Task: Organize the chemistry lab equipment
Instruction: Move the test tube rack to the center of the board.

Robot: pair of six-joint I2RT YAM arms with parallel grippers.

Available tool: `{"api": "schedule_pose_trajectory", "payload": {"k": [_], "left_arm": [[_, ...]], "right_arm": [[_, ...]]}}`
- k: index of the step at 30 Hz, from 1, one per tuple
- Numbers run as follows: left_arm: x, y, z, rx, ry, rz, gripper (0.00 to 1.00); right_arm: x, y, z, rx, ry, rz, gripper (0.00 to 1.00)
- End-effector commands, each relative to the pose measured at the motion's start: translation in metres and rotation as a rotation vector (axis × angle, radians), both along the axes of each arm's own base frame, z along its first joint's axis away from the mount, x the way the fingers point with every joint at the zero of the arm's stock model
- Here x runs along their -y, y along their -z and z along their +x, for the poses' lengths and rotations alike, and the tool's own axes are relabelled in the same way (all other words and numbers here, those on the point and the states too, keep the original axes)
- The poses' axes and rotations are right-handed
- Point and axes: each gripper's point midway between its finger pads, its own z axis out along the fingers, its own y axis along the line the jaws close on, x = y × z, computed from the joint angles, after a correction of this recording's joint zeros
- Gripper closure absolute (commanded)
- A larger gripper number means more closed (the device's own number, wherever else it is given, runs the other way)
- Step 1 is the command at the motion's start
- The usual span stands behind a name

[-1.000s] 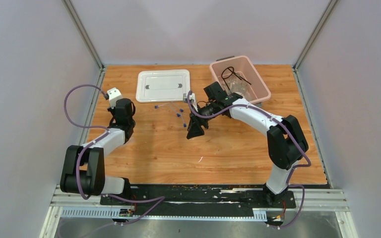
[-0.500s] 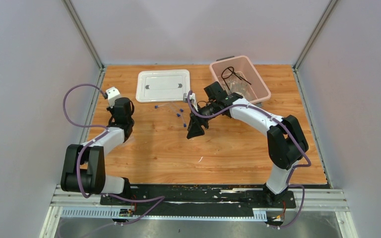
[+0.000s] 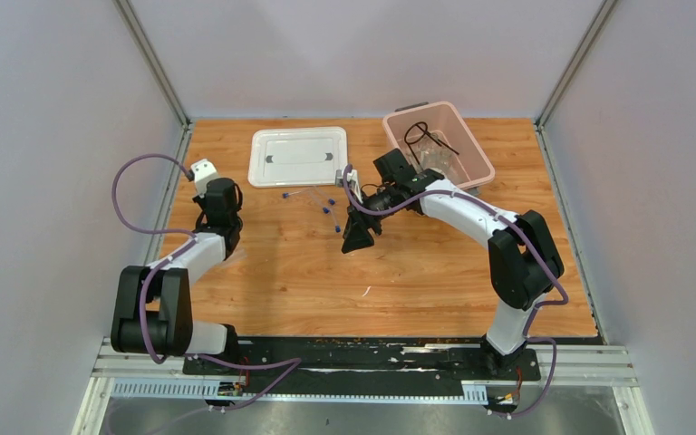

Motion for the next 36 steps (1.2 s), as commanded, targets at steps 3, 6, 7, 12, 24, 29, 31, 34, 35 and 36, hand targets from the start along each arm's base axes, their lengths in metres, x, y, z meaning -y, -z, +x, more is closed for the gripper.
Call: {"api": "schedule_pose_trajectory", "payload": {"k": [3, 6, 7, 12, 24, 29, 31, 34, 35, 36], "left_arm": [[-0.004, -0.008, -0.005, 0.028, -0.013, -0.010, 0.92], [-0.005, -0.017, -0.006, 0.063, -0.008, 0.001, 0.92], [-0.005, -0.021, -0.006, 0.074, -0.004, 0.004, 0.92], [-0.004, -0.028, -0.007, 0.091, 0.004, 0.007, 0.92], [-0.005, -0.022, -0.009, 0.063, -0.003, 0.010, 0.94], [-0.008, -0.015, -0.011, 0.032, -0.023, 0.013, 0.95], [-0.010, -0.014, -0.013, 0.029, -0.033, 0.011, 0.96], [-0.015, -0.020, -0.019, 0.046, -0.065, 0.024, 0.96], [-0.018, -0.021, -0.021, 0.051, -0.079, 0.028, 0.95], [-0.020, -0.022, -0.023, 0.056, -0.089, 0.030, 0.96]], "right_arm": [[-0.004, -0.032, 0.003, 0.067, -0.021, 0.073, 0.45], [-0.004, -0.032, 0.004, 0.067, -0.021, 0.074, 0.45], [-0.004, -0.031, 0.004, 0.066, -0.021, 0.073, 0.45], [-0.004, -0.031, 0.003, 0.062, -0.022, 0.073, 0.45], [-0.003, -0.031, 0.003, 0.065, -0.022, 0.074, 0.45], [-0.003, -0.032, 0.003, 0.065, -0.023, 0.076, 0.45], [-0.003, -0.033, 0.003, 0.066, -0.022, 0.077, 0.45], [-0.003, -0.033, 0.003, 0.066, -0.022, 0.078, 0.45], [-0.003, -0.032, 0.003, 0.064, -0.023, 0.078, 0.45], [-0.003, -0.033, 0.003, 0.065, -0.023, 0.078, 0.45]]}}
